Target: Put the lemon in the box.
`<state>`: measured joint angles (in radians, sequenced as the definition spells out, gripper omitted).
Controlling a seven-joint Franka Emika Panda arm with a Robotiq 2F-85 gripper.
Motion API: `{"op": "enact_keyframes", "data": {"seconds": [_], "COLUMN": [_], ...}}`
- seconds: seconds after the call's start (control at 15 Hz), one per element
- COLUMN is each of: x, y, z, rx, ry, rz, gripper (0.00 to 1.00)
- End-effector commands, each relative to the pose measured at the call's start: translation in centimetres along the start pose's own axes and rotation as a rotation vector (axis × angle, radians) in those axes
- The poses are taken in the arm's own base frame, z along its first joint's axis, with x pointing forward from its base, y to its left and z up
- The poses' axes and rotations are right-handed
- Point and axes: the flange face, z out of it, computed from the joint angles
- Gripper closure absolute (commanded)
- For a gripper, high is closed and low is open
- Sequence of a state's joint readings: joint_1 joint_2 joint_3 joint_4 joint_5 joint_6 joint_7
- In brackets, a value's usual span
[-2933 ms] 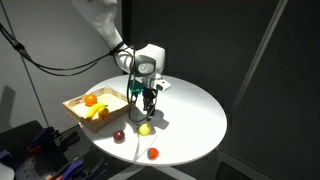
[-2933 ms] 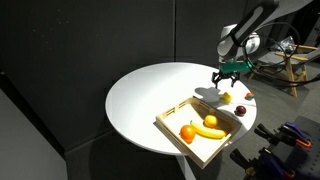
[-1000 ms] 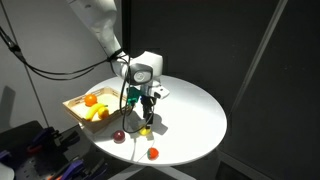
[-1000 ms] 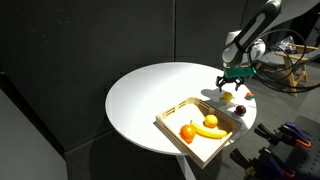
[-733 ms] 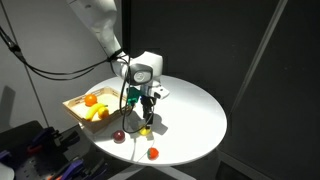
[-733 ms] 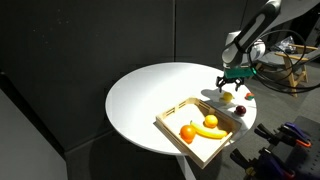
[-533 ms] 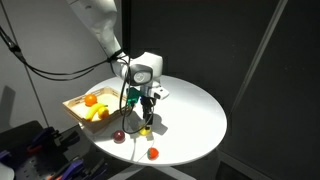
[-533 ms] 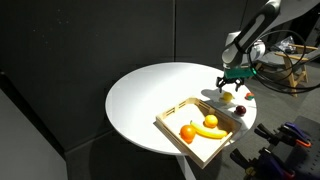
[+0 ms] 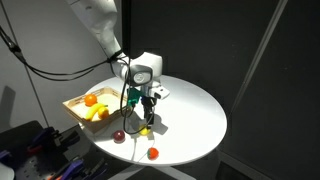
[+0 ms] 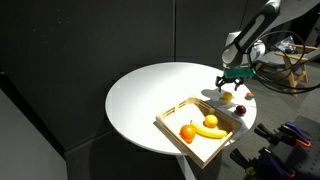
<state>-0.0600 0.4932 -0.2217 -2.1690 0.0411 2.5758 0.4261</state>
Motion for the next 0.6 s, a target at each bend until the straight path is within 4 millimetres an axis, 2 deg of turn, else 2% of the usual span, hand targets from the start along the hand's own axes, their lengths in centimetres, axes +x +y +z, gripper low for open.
{"op": "enact_keyframes", "data": {"seconds": [0.0, 0.53], "x": [0.1, -0.2], "y": [0.2, 0.4], "z": [0.4, 2.0], "rx": [0.019, 0.01], "ry": [0.015, 0.014], "rz": [-0.009, -0.015], "gripper": [0.0, 0.0]}}
